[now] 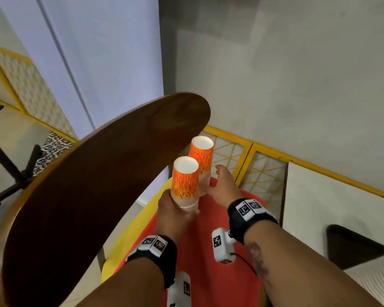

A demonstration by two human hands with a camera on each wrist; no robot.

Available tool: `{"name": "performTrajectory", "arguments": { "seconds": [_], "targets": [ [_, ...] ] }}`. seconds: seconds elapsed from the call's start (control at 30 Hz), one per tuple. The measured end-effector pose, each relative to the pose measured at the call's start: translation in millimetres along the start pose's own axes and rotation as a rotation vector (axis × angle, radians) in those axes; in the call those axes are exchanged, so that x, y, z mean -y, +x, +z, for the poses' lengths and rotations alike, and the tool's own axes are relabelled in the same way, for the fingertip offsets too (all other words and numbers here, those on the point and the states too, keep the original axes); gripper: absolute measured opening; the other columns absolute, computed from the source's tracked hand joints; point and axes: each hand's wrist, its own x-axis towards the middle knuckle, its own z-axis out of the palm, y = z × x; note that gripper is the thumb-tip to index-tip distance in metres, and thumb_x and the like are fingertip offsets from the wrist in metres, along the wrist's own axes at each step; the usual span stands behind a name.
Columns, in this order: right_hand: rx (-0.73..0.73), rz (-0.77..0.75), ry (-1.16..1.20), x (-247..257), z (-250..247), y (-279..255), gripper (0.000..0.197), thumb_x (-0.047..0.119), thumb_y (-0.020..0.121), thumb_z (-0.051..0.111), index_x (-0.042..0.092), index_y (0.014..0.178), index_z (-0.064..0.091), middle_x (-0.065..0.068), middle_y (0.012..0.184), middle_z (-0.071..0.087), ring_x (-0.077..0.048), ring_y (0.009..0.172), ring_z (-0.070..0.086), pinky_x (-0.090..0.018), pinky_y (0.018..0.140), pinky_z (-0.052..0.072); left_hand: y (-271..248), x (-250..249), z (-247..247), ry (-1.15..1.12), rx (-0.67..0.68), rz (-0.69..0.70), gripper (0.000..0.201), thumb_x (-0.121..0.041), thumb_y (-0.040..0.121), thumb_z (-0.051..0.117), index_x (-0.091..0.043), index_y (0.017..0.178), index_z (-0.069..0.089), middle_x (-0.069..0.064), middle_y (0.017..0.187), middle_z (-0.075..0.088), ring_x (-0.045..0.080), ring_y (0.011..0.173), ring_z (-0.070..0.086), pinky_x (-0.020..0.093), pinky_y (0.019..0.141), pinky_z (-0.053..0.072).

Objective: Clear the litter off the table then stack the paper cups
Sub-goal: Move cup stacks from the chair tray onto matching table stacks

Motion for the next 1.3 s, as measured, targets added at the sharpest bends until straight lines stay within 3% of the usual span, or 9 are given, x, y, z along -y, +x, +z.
{"name": "performTrajectory", "arguments": {
  "seconds": [0.1,0.23,0.33,0.4,0.6,0.73,0.93,1.2,1.3],
  "targets": [
    [0.023,0.042,0.131,-6,16,18,0.098,0.021,0.077,0.081,0.017,0.155,0.02,-0.005,0.152,0.037,-0.026,0.138,0.042,-0.043,0.109,0.04,17,14,6,-0.02,0.023,0.047,0.073,-0.044,0.058,0.093,-0.03,0.119,0.056,-0.006,0.108,0.072,0.009,0.094,0.073,0.041,0.078,0.062],
    [0.05,0.039,0.363,-16,29,34,0.093,0.012,0.077,0.082,0.017,0.15,0.025,0.019,0.112,0.056,-0.017,0.116,0.06,-0.044,0.092,0.055,22,22,8,-0.062,0.025,0.074,0.074,-0.032,0.057,0.093,-0.032,0.118,0.051,-0.008,0.107,0.071,0.006,0.095,0.072,0.039,0.08,0.061],
    [0.057,-0.022,0.44,-15,33,41,0.083,0.014,0.076,0.084,0.022,0.142,0.034,0.018,0.103,0.062,0.002,0.092,0.061,-0.016,0.063,0.054,27,27,8,-0.068,0.061,0.112,0.064,-0.033,0.063,0.093,-0.021,0.116,0.06,-0.004,0.105,0.074,0.011,0.094,0.073,0.043,0.078,0.061],
    [0.084,-0.043,0.486,-16,36,43,0.079,0.013,0.075,0.085,0.026,0.137,0.038,0.013,0.106,0.065,0.003,0.091,0.062,-0.011,0.054,0.051,28,27,8,-0.069,0.061,0.118,0.061,-0.037,0.066,0.091,-0.015,0.114,0.062,-0.001,0.103,0.074,0.013,0.092,0.074,0.043,0.077,0.061],
    [0.078,-0.135,0.423,-23,42,51,0.049,0.018,0.065,0.089,0.021,0.109,0.067,0.001,0.1,0.077,-0.012,0.094,0.073,-0.035,0.078,0.06,21,20,3,-0.102,0.087,0.161,0.051,-0.03,0.071,0.089,-0.01,0.11,0.063,0.004,0.101,0.075,0.019,0.089,0.074,0.046,0.075,0.059],
    [-0.002,-0.09,0.359,-37,48,53,0.067,0.046,0.048,0.093,0.02,0.105,0.069,0.003,0.097,0.077,-0.01,0.089,0.074,-0.042,0.076,0.063,16,24,1,-0.095,0.097,0.152,0.054,-0.031,0.069,0.09,-0.009,0.11,0.062,0.006,0.098,0.075,0.021,0.087,0.075,0.048,0.073,0.059],
    [-0.066,-0.054,0.462,-53,46,36,0.084,0.033,0.051,0.095,0.029,0.117,0.044,0.005,0.11,0.068,-0.011,0.1,0.068,-0.041,0.088,0.058,10,14,-3,-0.107,0.074,0.177,0.056,-0.027,0.065,0.092,-0.009,0.109,0.062,0.005,0.095,0.075,0.019,0.083,0.075,0.048,0.074,0.06],
    [-0.06,-0.133,0.454,-55,62,39,0.14,0.037,0.04,0.1,0.041,0.149,0.012,0.012,0.13,0.061,-0.012,0.119,0.062,-0.049,0.099,0.052,-5,20,-17,-0.064,0.067,0.193,0.073,-0.025,0.059,0.097,-0.019,0.121,0.059,-0.002,0.108,0.073,0.01,0.095,0.073,0.039,0.085,0.06],
    [-0.117,-0.111,0.425,-55,70,39,0.126,0.04,0.04,0.098,0.041,0.143,0.025,0.013,0.123,0.064,-0.011,0.113,0.065,-0.047,0.095,0.055,-6,18,-18,-0.064,0.086,0.214,0.067,-0.021,0.061,0.096,-0.015,0.118,0.061,-0.001,0.105,0.075,0.013,0.094,0.074,0.041,0.084,0.06]
  ]
}}
